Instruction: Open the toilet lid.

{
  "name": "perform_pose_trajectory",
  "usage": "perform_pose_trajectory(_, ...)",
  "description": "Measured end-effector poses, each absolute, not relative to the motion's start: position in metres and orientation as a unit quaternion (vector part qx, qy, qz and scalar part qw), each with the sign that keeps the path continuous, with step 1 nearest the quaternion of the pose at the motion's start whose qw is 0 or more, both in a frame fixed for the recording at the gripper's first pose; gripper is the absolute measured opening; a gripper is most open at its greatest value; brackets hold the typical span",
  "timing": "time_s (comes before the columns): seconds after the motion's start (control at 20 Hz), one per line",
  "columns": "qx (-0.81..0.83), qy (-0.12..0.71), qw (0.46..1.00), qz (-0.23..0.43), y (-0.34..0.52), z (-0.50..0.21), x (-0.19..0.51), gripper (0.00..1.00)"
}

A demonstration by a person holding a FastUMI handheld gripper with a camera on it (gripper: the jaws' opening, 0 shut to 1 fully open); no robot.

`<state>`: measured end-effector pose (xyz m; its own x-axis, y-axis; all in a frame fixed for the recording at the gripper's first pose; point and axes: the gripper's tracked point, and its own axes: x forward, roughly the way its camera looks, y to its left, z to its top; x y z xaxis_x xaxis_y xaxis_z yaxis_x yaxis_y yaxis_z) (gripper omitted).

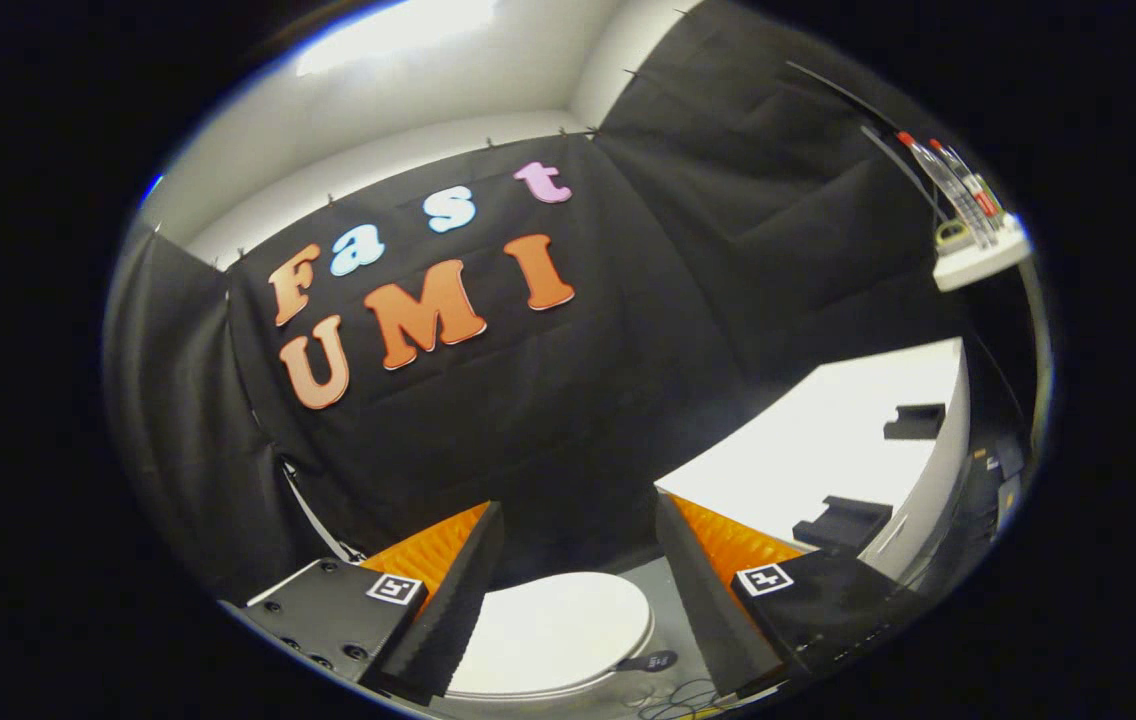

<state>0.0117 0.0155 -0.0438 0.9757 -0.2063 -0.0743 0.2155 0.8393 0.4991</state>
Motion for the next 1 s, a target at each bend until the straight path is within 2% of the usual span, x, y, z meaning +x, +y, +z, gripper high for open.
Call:
perform_pose_trajectory(0.2, 0.289, 0.013, 0.945, -0.151, -0.007, -0.084, 0.02, 0.99)
perform_pose_trajectory(0.35, 0.319, 0.071, 0.93, -0.168, -0.014, -0.134, 0.012, 0.98)
perform_pose_trajectory(1.0, 0.43, 0.226, 0.855, -0.18, 0.024, -0.286, 0.012, 0.99)
